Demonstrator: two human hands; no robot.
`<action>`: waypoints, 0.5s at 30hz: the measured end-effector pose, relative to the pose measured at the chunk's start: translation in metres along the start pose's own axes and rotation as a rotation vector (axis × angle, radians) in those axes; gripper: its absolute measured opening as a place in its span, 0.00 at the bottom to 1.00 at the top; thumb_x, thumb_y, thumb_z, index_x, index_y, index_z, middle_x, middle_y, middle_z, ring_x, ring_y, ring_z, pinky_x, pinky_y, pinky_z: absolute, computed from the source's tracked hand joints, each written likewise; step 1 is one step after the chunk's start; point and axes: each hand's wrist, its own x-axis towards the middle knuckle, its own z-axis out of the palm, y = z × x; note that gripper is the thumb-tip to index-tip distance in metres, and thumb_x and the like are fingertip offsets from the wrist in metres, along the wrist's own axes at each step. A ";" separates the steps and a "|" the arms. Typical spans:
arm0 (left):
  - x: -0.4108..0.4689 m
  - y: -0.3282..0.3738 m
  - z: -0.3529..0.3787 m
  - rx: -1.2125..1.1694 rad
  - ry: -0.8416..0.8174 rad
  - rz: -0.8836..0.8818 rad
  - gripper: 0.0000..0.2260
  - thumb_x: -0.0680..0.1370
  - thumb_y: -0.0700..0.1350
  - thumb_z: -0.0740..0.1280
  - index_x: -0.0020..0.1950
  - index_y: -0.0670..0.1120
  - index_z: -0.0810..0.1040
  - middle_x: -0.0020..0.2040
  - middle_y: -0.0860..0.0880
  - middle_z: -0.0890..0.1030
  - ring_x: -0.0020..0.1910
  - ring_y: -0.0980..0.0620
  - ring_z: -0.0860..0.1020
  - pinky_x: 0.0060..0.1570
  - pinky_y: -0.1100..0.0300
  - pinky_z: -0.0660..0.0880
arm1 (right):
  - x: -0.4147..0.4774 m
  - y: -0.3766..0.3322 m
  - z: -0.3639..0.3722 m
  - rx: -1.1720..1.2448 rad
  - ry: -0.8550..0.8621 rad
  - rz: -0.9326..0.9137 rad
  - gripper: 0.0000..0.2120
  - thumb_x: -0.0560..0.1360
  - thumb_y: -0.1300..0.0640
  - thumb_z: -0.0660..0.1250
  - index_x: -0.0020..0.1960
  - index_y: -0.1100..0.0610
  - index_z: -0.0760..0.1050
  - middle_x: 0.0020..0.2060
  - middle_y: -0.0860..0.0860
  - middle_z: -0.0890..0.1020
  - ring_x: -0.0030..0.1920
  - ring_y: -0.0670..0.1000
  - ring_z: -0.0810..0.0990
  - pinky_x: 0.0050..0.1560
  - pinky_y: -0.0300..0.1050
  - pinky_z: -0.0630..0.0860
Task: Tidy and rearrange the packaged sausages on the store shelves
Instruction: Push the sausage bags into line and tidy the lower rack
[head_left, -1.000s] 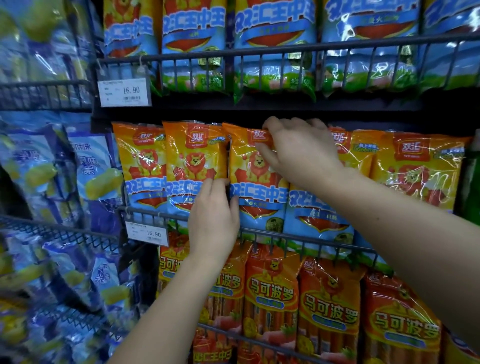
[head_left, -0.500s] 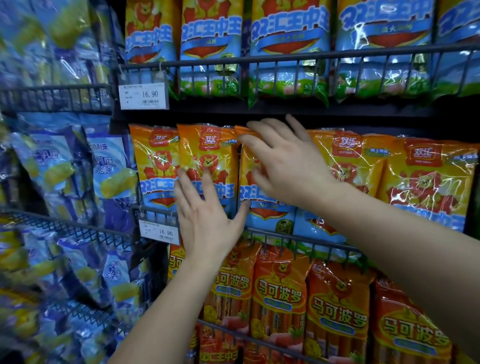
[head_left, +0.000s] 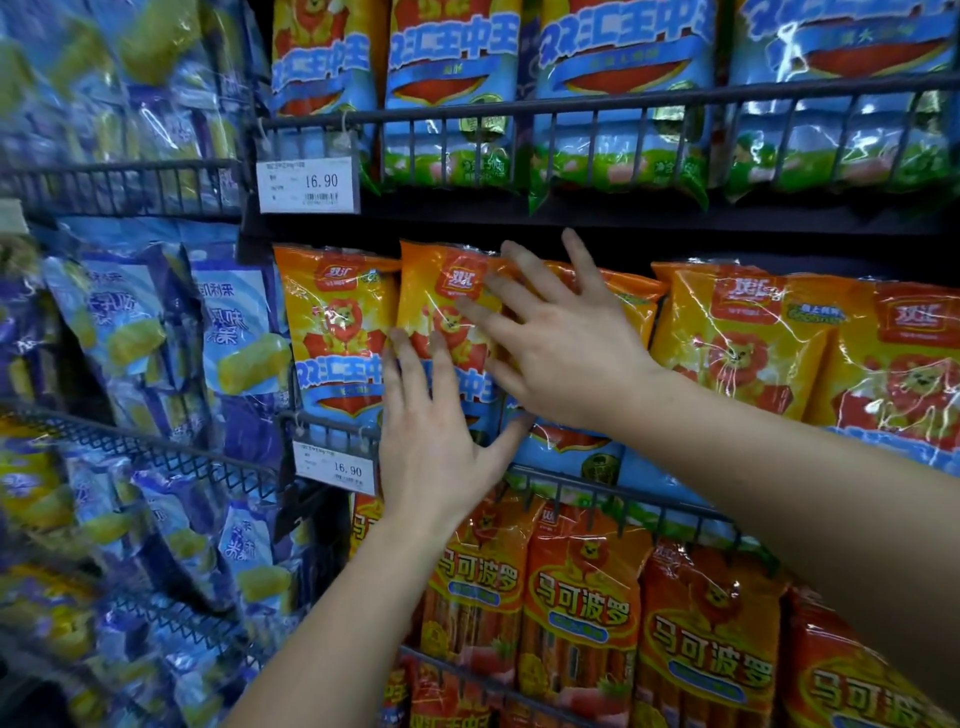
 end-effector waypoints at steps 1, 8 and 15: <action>0.000 0.000 0.000 -0.005 -0.003 0.006 0.49 0.72 0.76 0.57 0.81 0.45 0.47 0.81 0.40 0.45 0.80 0.41 0.45 0.73 0.41 0.63 | -0.001 0.001 0.001 -0.004 0.003 0.000 0.26 0.80 0.41 0.53 0.76 0.48 0.65 0.72 0.54 0.71 0.78 0.58 0.57 0.74 0.70 0.46; -0.001 -0.008 -0.005 -0.030 -0.025 0.037 0.48 0.72 0.74 0.58 0.81 0.47 0.48 0.81 0.42 0.44 0.80 0.42 0.45 0.69 0.41 0.67 | -0.002 -0.003 0.007 -0.006 0.009 0.023 0.28 0.79 0.41 0.49 0.77 0.48 0.63 0.73 0.54 0.70 0.78 0.59 0.55 0.74 0.70 0.46; -0.007 -0.009 -0.009 -0.056 -0.047 0.033 0.44 0.75 0.70 0.60 0.81 0.48 0.47 0.80 0.42 0.42 0.79 0.40 0.44 0.70 0.37 0.64 | -0.015 0.009 0.001 -0.021 0.001 -0.095 0.30 0.78 0.39 0.56 0.78 0.47 0.60 0.79 0.52 0.59 0.79 0.58 0.48 0.75 0.68 0.46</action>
